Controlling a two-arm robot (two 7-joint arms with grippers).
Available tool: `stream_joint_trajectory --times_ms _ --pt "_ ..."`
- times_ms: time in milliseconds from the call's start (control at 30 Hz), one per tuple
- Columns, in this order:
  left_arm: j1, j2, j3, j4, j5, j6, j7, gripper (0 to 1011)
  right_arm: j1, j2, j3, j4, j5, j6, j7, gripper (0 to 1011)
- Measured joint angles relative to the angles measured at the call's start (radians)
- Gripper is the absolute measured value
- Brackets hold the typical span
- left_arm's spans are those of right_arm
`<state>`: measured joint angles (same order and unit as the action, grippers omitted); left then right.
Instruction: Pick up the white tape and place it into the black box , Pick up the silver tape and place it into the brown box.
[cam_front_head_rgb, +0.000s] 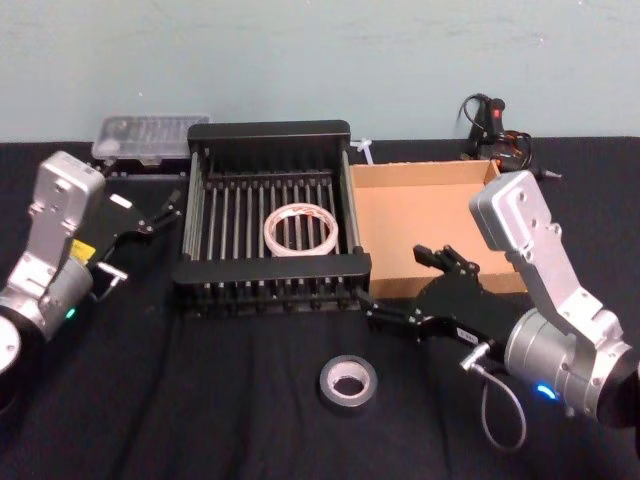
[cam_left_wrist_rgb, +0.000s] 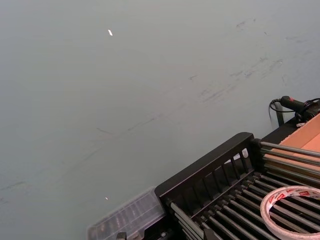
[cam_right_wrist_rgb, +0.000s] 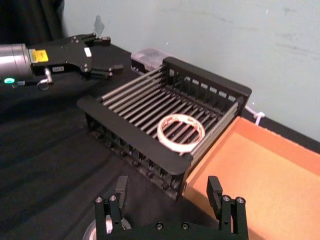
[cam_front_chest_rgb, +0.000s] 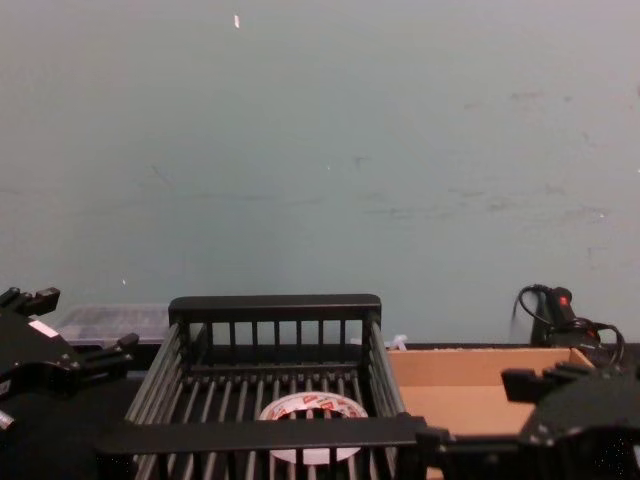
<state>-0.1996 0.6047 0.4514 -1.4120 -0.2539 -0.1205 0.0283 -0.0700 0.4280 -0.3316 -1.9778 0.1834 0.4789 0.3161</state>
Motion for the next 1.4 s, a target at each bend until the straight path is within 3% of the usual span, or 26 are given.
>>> stream_joint_trajectory --times_ms 500,933,1400 --pt "0.0 0.0 0.0 0.0 0.0 0.0 0.0 1001 -0.056 0.024 -0.003 0.004 0.011 0.039 0.016 1000" --pt "0.0 0.0 0.0 0.0 0.0 0.0 0.0 1001 -0.004 -0.008 -0.044 0.114 -0.015 0.031 0.02 1000" --pt "0.0 0.0 0.0 0.0 0.0 0.0 0.0 1001 0.033 -0.031 -0.078 0.164 -0.043 0.043 0.037 1000"
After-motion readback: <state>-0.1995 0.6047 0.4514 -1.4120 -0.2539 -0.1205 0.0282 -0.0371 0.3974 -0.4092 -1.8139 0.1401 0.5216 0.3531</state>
